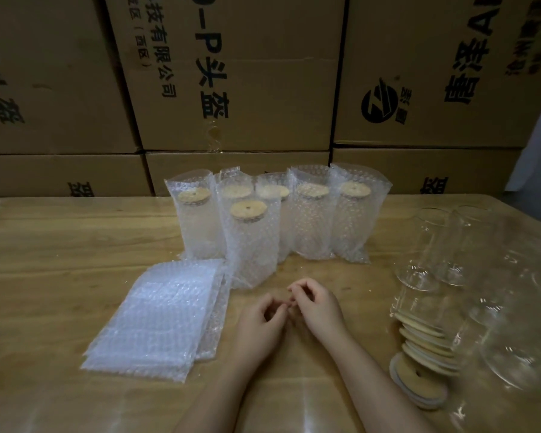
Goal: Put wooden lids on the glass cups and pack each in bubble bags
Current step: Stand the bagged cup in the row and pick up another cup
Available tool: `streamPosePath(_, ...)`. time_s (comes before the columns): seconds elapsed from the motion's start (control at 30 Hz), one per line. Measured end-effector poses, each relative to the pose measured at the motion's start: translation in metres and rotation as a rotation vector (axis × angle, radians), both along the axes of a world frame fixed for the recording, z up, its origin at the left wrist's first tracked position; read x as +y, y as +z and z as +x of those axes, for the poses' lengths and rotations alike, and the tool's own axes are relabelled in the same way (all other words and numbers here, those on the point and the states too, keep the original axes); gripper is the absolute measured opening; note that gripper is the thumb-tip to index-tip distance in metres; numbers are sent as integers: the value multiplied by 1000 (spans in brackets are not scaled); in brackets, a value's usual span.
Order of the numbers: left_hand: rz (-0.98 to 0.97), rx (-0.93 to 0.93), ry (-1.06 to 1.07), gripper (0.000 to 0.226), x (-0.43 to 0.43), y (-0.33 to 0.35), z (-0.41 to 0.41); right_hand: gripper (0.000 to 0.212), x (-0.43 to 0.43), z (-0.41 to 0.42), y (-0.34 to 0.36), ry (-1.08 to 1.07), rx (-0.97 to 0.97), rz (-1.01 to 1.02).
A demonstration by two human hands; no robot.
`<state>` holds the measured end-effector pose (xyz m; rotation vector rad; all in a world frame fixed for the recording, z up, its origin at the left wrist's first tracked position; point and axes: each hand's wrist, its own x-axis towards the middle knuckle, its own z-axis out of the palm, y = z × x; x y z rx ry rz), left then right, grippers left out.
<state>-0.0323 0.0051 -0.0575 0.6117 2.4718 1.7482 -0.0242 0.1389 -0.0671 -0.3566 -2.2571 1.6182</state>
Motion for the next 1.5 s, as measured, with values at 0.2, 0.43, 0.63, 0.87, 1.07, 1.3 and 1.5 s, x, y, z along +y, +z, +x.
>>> streamPosePath(0.2,301,-181,55,16,-1,-7,-17,15,27,12,65,223,-90,-30)
streamPosePath(0.43,399,-214,70,14,-1,-8,-21,15,104,47,129,-363,111,516)
streamPosePath(0.63,419,-234,58,13,-2,-2,-18,26,140,51,111,-457,-205,759)
streamPosePath(0.87,465,-293,39,13,-6,3,-22,21,128,53,120,-399,-121,808)
streamPosePath(1.07,488,-341,9,13,-8,1,-26,23,89,67,153,-149,218,435)
streamPosePath(1.3,589,-455,-7,35,-4,12,-25,32,33,41,108,-42,336,-246)
streamPosePath(1.5,627,-506,-47,45,-10,16,-23,23,14,30,40,-78,390,-740)
